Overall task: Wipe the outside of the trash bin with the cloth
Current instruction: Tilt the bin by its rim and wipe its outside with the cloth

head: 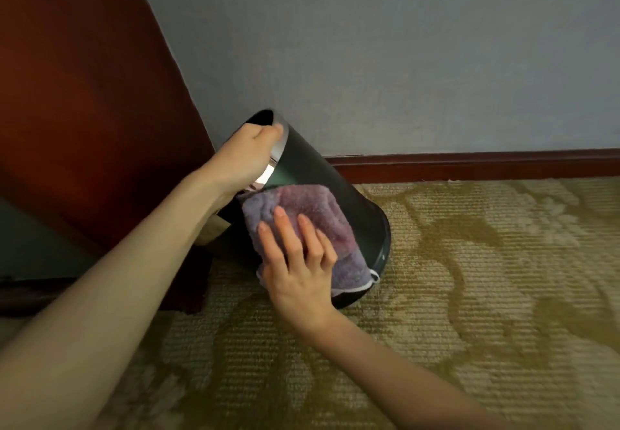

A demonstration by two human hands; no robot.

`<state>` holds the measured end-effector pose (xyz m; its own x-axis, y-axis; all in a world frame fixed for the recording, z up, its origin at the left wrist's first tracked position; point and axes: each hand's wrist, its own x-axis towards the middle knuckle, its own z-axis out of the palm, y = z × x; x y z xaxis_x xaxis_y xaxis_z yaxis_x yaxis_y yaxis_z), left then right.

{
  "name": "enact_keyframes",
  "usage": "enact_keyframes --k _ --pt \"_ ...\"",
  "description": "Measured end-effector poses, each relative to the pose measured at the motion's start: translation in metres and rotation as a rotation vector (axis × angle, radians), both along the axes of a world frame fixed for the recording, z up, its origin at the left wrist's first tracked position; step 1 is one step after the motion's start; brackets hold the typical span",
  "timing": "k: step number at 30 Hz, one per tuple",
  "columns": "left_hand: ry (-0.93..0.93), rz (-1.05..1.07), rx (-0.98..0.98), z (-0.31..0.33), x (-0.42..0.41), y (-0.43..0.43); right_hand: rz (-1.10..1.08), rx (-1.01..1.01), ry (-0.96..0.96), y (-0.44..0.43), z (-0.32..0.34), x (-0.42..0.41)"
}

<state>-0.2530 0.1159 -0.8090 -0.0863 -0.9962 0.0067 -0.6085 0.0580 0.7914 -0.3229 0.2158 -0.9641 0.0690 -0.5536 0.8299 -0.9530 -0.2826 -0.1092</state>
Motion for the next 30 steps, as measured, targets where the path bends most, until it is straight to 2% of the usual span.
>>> enact_keyframes --k 8,12,14,17,22,24,27,30 --pt "0.024 -0.012 0.015 -0.003 0.009 0.001 0.166 -0.124 0.44 0.002 -0.017 -0.04" --pt "-0.013 -0.019 -0.048 -0.002 0.012 0.0 0.269 -0.121 0.496 -0.011 -0.002 -0.058" --pt "-0.025 -0.031 -0.051 0.0 0.009 -0.002 0.286 -0.071 0.412 -0.014 0.004 -0.058" --pt "-0.008 -0.051 -0.033 0.0 0.002 0.0 0.273 0.035 0.186 -0.021 0.016 -0.057" --pt "0.01 -0.088 -0.03 0.0 -0.004 0.002 0.224 0.246 -0.406 -0.043 0.053 -0.06" --pt "-0.001 -0.105 -0.029 -0.002 -0.003 0.002 0.194 0.331 -0.574 -0.053 0.066 -0.066" --pt "0.008 -0.129 -0.038 -0.006 -0.001 0.003 0.196 0.492 -0.729 -0.066 0.073 -0.077" --pt "0.038 -0.126 -0.041 -0.008 0.003 0.003 0.202 0.619 -0.765 -0.079 0.073 -0.085"
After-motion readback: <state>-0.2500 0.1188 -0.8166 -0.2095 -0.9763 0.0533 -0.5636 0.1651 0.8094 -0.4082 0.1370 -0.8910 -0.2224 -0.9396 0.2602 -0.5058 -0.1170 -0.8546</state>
